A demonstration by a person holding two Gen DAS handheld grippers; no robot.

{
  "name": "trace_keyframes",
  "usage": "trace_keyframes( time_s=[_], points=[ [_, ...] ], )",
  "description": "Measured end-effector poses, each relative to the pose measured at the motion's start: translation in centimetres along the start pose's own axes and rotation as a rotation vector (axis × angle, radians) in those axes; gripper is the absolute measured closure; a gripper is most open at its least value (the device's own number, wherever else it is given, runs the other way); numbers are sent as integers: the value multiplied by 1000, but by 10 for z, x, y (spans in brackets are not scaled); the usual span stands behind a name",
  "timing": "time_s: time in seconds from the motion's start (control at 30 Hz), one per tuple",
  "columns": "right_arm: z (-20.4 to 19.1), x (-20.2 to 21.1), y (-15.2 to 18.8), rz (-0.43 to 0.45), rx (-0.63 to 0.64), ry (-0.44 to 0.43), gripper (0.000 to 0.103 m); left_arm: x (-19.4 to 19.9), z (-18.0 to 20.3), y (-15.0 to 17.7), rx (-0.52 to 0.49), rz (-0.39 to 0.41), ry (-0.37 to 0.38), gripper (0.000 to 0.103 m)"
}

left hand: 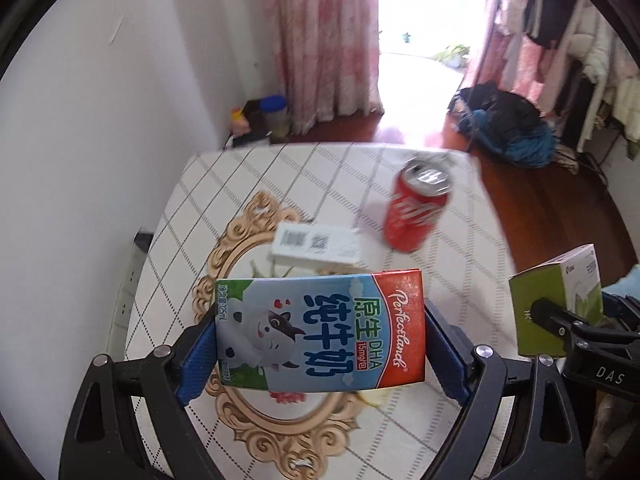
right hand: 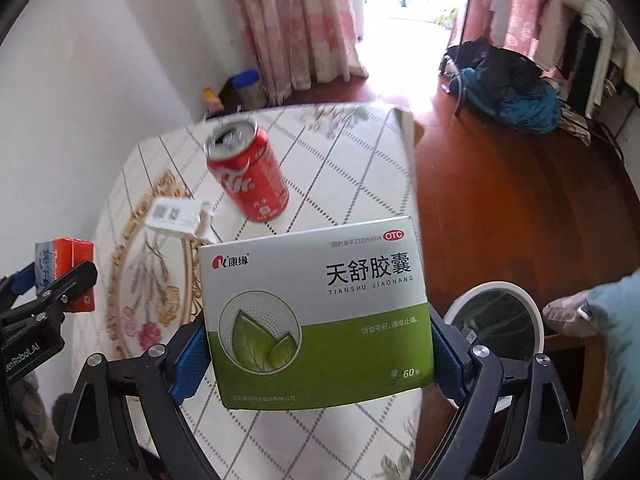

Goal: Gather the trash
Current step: 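Carry the milk carton and green box over the trash bin, then open both grippers to drop the carton and box into the bin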

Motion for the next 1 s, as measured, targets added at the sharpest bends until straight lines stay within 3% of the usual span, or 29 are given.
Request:
trace_keyframes(
  time_s=[0.23,0.47,0.77,1.0],
  points=[
    [62,72,22,98,-108,19,10,39,69,-5,-77,47,116,13],
    [156,98,65,101,-240,106,10,28,157,4,-165,-12,221,13],
    [267,50,138,-19,-412,159,11,-40,288,32,-322,-220,336,13],
    [319,-13,177,-124,-501,144,11,-113,359,53,-383,-435,384,12]
  ],
)
Point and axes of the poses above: each gripper's, at about its wrist camera, not at the fingertips, and x roughly against the way its jaws point, z to its right, y to its underside, the point moved 2 cm from there along -x, roughly the way its jaws point, and after that the axes turned 5 degrees about x, right-handed, at the moved point
